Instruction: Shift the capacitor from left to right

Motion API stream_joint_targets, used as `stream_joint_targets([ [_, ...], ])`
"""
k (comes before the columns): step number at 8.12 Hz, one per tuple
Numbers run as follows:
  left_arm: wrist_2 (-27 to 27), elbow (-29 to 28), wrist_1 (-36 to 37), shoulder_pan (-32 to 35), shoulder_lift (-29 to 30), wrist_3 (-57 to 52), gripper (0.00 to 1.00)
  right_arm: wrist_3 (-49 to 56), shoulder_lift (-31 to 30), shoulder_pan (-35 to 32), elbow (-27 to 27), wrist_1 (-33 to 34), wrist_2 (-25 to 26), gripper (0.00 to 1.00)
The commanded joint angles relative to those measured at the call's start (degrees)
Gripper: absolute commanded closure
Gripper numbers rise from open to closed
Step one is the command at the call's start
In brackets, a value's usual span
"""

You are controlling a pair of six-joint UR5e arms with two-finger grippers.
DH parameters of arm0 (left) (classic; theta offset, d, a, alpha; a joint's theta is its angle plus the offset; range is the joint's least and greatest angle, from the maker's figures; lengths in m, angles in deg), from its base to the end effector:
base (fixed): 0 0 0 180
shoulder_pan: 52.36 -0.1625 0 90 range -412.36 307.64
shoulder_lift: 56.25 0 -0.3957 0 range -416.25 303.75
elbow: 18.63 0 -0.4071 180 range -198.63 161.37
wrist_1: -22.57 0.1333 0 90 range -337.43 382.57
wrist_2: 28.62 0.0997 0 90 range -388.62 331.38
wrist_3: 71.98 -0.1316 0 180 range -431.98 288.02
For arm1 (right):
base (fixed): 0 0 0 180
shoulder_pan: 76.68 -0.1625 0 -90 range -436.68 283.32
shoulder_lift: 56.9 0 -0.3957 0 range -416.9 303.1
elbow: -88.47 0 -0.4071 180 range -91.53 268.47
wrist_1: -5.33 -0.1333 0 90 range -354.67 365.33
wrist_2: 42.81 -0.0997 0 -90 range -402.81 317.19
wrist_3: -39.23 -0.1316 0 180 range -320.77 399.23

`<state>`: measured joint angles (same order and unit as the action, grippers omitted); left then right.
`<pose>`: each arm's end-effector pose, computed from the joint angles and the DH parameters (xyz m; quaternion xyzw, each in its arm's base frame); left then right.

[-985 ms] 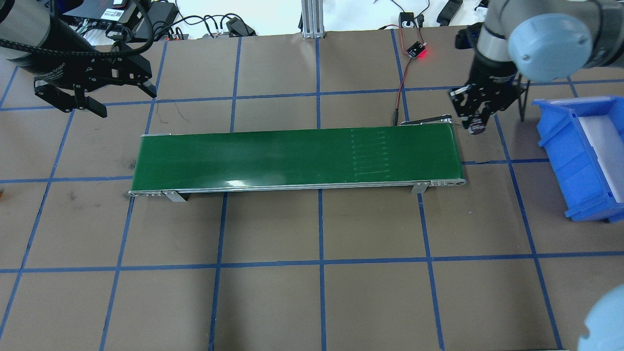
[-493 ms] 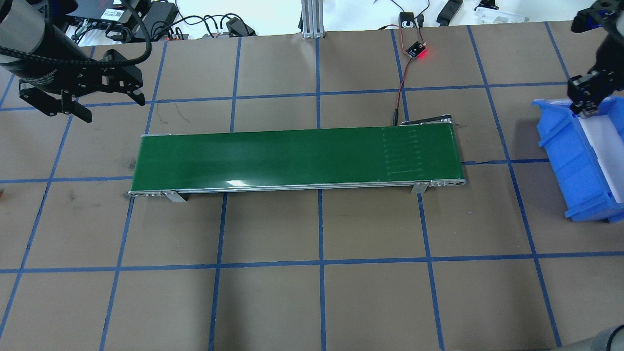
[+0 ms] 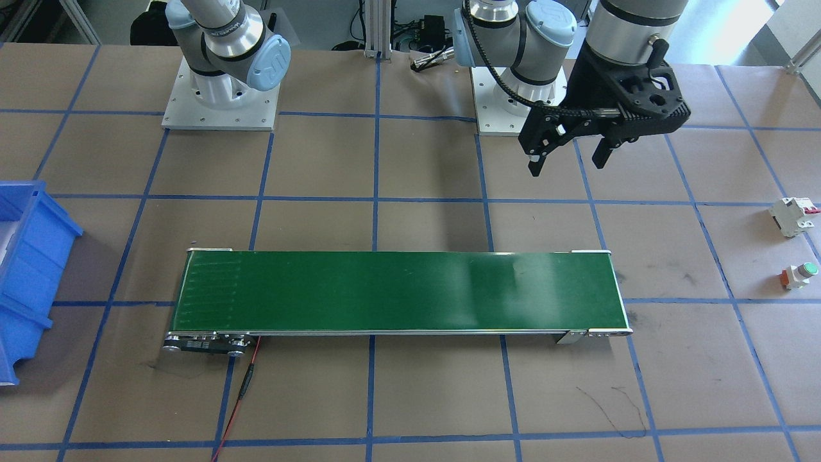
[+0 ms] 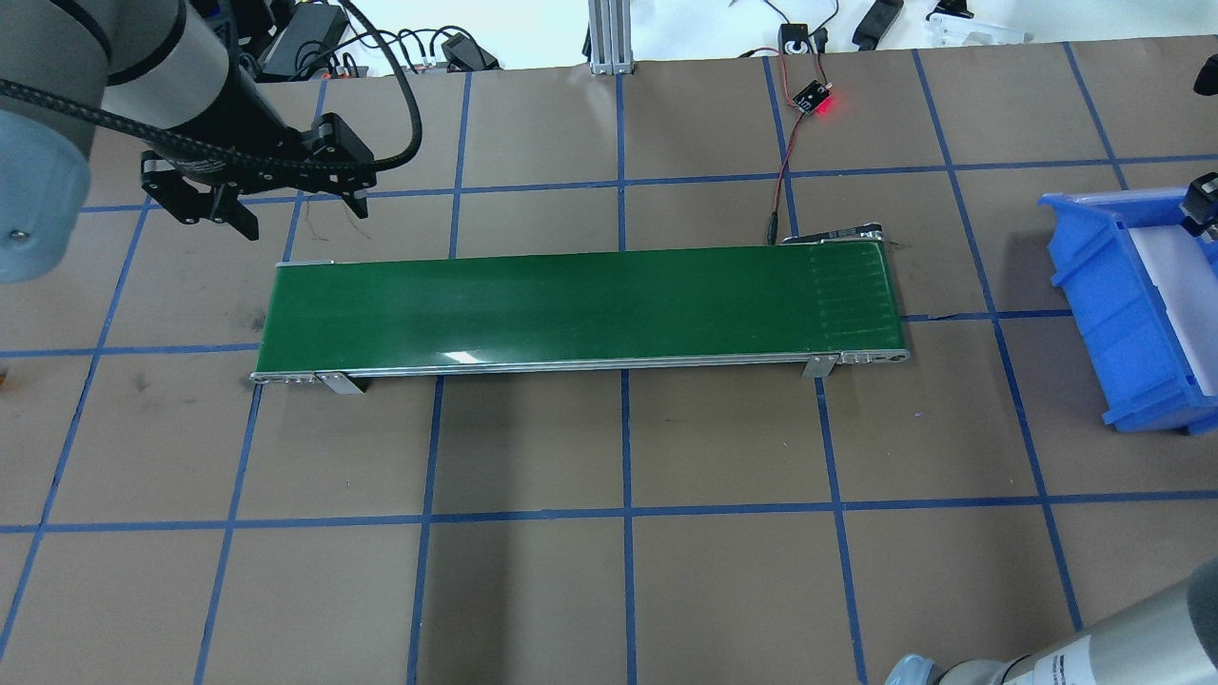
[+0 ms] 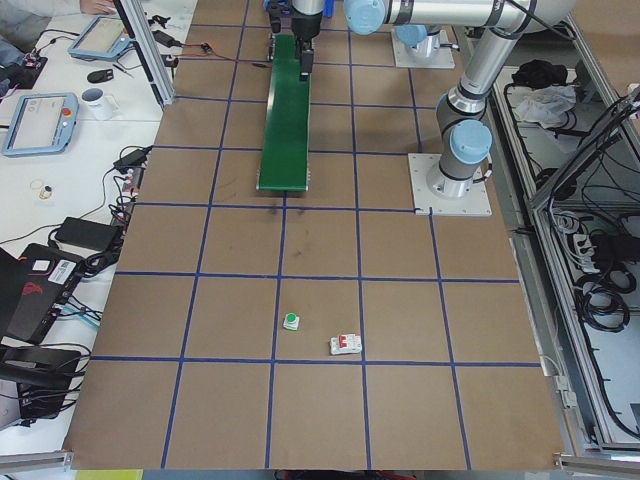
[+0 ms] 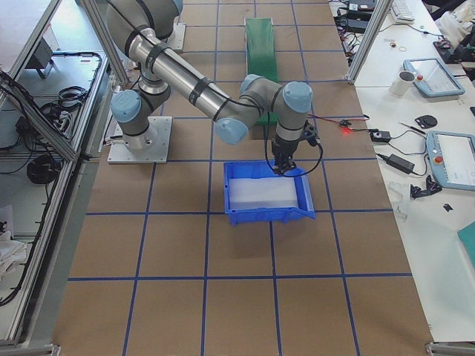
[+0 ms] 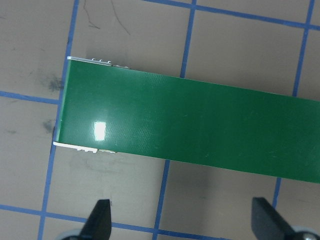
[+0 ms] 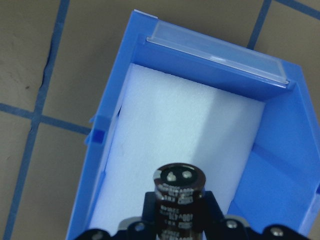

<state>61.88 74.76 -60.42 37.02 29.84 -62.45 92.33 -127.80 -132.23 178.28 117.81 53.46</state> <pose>-0.1268 -0.4976 0.4436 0.0886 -0.9939 0.0658 0.0008 -0.2539 -0.5804 0.2801 0.1600 -0.9851 -0.0154 0.0610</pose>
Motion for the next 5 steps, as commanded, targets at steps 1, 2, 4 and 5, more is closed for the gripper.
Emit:
stream_joint_targets([
  [1, -0.4, -0.1, 2.2, 3.2, 0.0, 2.5, 0.00, -4.2, 7.6, 0.8, 1.0, 6.3, -0.1, 1.00],
  [2, -0.3, -0.1, 2.1, 3.2, -0.4, 2.4, 0.00, -7.4, 9.4, 0.8, 1.2, 6.3, 0.3, 1.00],
  [4, -0.3, -0.2, 2.2, 3.2, -0.5, 2.4, 0.00, -7.5, 9.5, 0.9, 1.7, 5.8, 0.8, 0.01],
  [5, -0.3, -0.2, 2.2, 3.2, -0.5, 2.2, 0.00, -7.3, 8.1, 0.9, 1.6, 5.7, 2.1, 0.00],
])
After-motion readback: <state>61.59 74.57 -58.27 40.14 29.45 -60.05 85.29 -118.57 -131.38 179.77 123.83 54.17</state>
